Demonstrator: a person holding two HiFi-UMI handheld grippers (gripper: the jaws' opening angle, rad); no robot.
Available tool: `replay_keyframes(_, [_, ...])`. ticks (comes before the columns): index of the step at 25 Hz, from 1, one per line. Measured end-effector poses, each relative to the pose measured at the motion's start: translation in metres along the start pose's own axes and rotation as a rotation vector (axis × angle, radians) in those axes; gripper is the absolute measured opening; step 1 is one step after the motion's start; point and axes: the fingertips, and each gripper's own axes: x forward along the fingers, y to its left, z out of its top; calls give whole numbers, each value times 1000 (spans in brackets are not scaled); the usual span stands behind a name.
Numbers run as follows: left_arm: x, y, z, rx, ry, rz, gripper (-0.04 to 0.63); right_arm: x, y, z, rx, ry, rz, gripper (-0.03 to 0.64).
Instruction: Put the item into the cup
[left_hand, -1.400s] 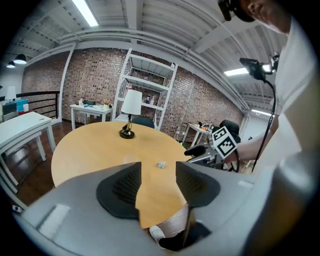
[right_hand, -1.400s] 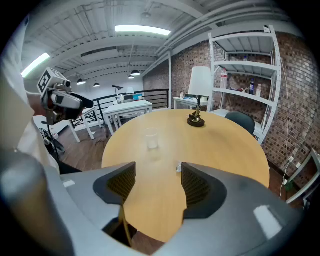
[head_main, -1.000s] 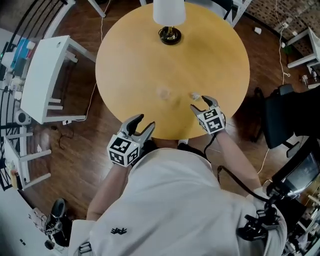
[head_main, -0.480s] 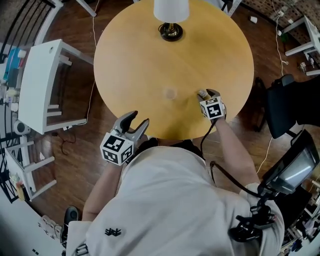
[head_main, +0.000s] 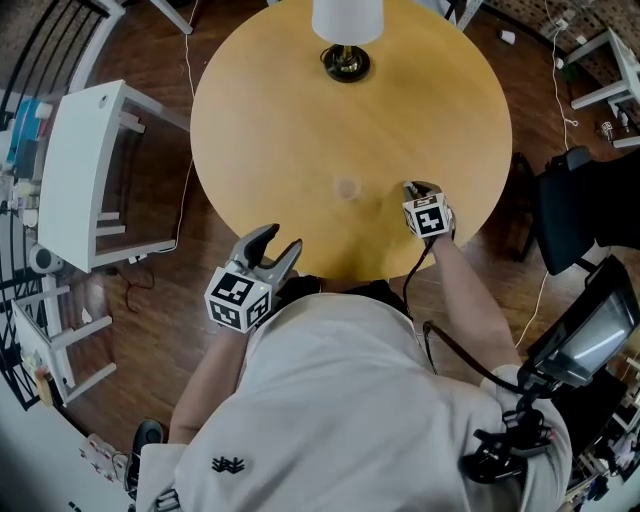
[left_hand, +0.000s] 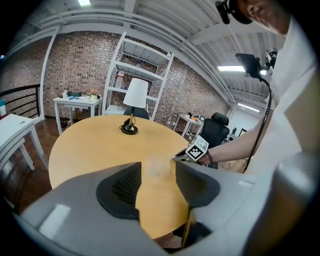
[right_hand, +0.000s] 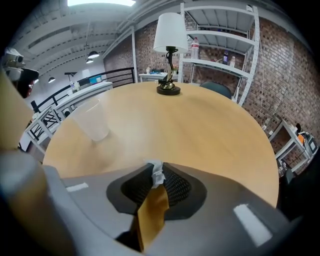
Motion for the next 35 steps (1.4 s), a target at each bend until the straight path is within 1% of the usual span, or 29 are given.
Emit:
replay_keyframes(7, [-1,-16,3,-9,-38,-14,186,-41,0,16,-32,-45,3,58])
replay_keyframes(11, [-1,-20,4,-14,-59,-14,186,-60,13,39,-77,-93,27,58])
replay_keyframes(14, [0,-19,1,-25,-69,-14,186,-73,31,60,-113,-129,62,58])
replay_keyframes(18, [-1,-19,-1,-29,-67,1,186,-81,65,89,-181,-168,132,58])
replay_keyframes(23, [-15,-15,2,-49,-88,19,186,-83,106,117,-259,-198,202,58])
replay_keyframes(27, [-25,-10,1,-58,-97,36,186,-75,129,125,-296,-198,233,58])
replay_keyframes(35, [-38,12,-12,-89,-93,67,186,-39,144,112,-353,-123,247,58])
